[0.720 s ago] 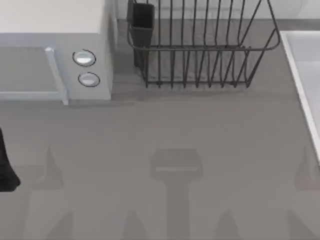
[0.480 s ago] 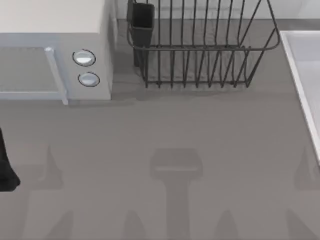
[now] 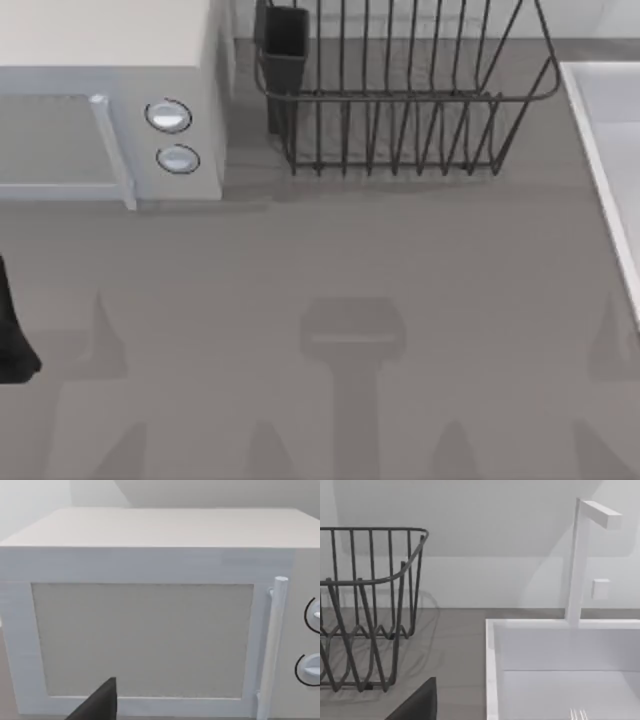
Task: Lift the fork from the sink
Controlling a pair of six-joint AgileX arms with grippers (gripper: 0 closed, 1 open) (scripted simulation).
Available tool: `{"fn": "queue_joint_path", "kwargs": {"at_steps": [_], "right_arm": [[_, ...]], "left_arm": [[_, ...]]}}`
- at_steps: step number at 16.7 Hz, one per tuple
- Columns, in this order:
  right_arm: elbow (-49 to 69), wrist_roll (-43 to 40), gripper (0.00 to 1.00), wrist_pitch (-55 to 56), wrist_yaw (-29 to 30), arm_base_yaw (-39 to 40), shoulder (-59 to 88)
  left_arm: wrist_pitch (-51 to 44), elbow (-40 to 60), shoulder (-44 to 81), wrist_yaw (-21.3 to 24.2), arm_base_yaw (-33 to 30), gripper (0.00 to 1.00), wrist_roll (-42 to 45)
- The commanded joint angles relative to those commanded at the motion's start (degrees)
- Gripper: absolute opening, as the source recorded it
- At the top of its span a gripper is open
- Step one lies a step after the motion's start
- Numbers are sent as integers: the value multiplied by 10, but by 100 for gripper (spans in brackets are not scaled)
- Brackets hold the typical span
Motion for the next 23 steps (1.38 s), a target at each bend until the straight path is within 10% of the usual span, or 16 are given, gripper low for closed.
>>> {"fn": "queue_joint_path", "kwargs": {"at_steps": [14, 23], "right_arm": [[17, -2, 100, -11, 0, -2, 17], [346, -36, 100, -216, 1, -39, 380]], "left_arm": [[0, 0, 0, 0, 0, 100, 0], [0, 0, 0, 0, 0, 100, 0]]}}
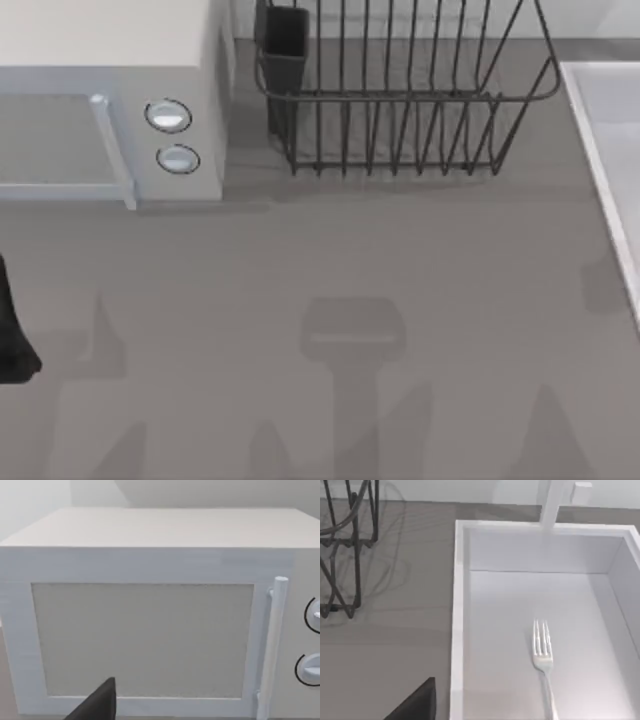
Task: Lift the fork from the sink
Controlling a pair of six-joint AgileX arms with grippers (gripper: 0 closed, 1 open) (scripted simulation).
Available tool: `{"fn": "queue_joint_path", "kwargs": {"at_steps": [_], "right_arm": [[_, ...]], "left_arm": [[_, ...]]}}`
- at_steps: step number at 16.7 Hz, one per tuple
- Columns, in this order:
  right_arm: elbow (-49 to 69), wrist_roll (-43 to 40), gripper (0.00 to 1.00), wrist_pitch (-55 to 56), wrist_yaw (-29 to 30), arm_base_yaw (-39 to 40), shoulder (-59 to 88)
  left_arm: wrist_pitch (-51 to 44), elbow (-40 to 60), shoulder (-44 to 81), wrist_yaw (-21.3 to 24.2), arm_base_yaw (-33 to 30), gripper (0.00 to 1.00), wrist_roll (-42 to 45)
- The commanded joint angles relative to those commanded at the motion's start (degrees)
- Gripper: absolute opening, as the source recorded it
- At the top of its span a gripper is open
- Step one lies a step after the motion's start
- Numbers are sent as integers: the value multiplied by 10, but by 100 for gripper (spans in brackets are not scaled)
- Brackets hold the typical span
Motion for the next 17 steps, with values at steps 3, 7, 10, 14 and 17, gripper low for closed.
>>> {"fn": "queue_joint_path", "kwargs": {"at_steps": [3, 7, 10, 14, 17], "right_arm": [[165, -16, 100, -99, 0, -18, 193], [392, -38, 100, -233, 1, -42, 461], [550, -54, 100, -325, 1, -59, 648], [719, -70, 100, -424, 2, -77, 850], [802, -78, 100, -474, 2, -87, 948]], "left_arm": [[0, 0, 0, 0, 0, 100, 0], [0, 0, 0, 0, 0, 100, 0], [0, 0, 0, 0, 0, 100, 0], [0, 0, 0, 0, 0, 100, 0], [0, 0, 0, 0, 0, 100, 0]]}}
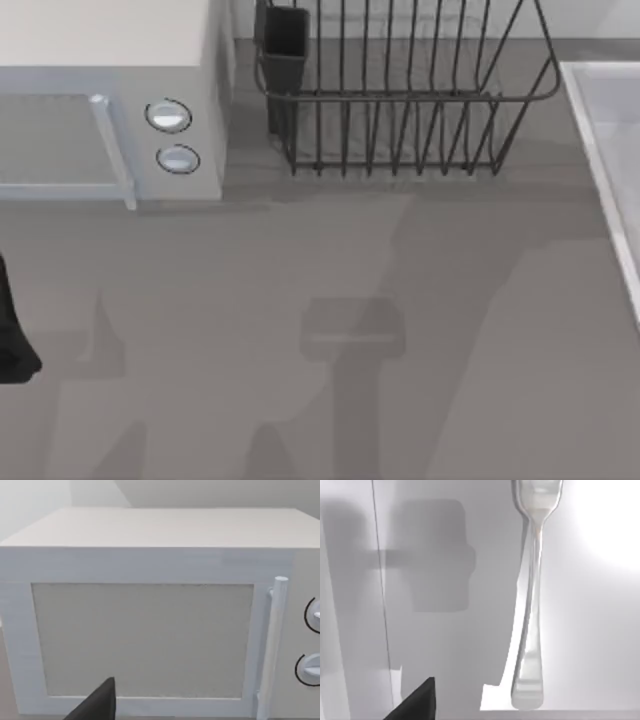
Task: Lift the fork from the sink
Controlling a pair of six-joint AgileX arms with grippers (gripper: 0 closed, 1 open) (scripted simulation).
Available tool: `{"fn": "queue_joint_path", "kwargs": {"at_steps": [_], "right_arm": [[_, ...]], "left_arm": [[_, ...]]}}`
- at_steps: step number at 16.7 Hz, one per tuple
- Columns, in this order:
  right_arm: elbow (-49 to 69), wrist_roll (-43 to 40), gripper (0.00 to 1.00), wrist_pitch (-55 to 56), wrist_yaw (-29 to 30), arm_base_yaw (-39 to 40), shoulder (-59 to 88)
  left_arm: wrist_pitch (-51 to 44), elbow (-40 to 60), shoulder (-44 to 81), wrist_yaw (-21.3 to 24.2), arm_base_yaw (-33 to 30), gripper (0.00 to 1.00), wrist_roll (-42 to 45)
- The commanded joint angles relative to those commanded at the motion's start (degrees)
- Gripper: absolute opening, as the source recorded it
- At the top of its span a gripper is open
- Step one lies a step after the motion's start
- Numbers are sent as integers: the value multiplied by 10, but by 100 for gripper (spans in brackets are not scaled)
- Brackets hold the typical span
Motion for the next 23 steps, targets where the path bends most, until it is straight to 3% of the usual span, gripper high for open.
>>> {"fn": "queue_joint_path", "kwargs": {"at_steps": [10, 19, 23], "right_arm": [[30, -3, 100, -14, 0, -1, 48], [-77, -2, 100, 197, 1, -3, 145], [-94, -2, 100, 225, 2, -4, 162]], "left_arm": [[0, 0, 0, 0, 0, 100, 0], [0, 0, 0, 0, 0, 100, 0], [0, 0, 0, 0, 0, 100, 0]]}}
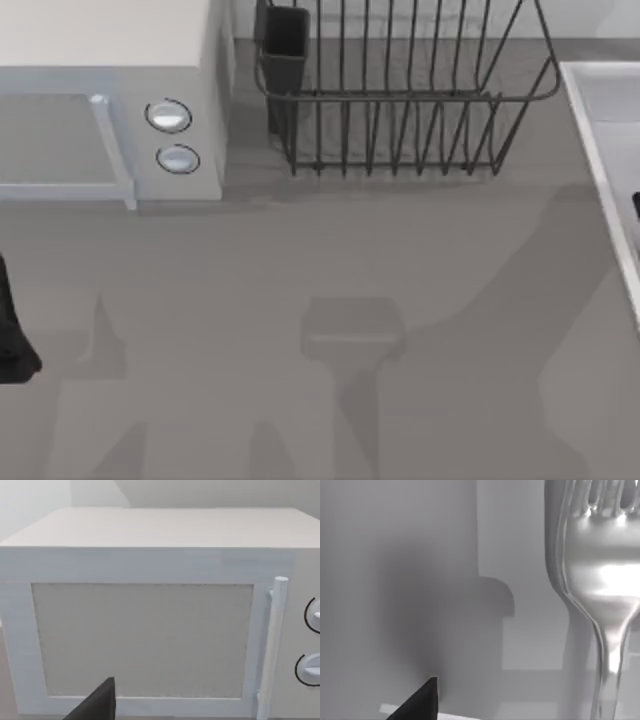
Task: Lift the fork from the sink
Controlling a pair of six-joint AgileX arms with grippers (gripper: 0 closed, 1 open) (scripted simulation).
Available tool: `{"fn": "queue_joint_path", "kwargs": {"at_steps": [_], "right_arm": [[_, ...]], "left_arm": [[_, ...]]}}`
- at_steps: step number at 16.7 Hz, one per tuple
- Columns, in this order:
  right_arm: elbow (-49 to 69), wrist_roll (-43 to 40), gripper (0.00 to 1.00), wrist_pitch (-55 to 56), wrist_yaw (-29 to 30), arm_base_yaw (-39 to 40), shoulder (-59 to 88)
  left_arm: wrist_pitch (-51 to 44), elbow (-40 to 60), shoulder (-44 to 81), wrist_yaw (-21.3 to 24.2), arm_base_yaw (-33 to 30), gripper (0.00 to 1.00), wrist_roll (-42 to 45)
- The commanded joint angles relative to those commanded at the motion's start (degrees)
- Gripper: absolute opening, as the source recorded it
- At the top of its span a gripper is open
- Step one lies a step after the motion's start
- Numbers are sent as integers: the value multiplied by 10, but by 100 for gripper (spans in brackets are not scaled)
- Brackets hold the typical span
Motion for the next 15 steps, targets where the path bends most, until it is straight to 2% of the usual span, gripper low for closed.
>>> {"fn": "queue_joint_path", "kwargs": {"at_steps": [2, 15], "right_arm": [[0, 0, 100, 0, 0, 0, 0], [0, 0, 2, 0, 0, 0, 0]], "left_arm": [[0, 0, 0, 0, 0, 100, 0], [0, 0, 0, 0, 0, 100, 0]]}}
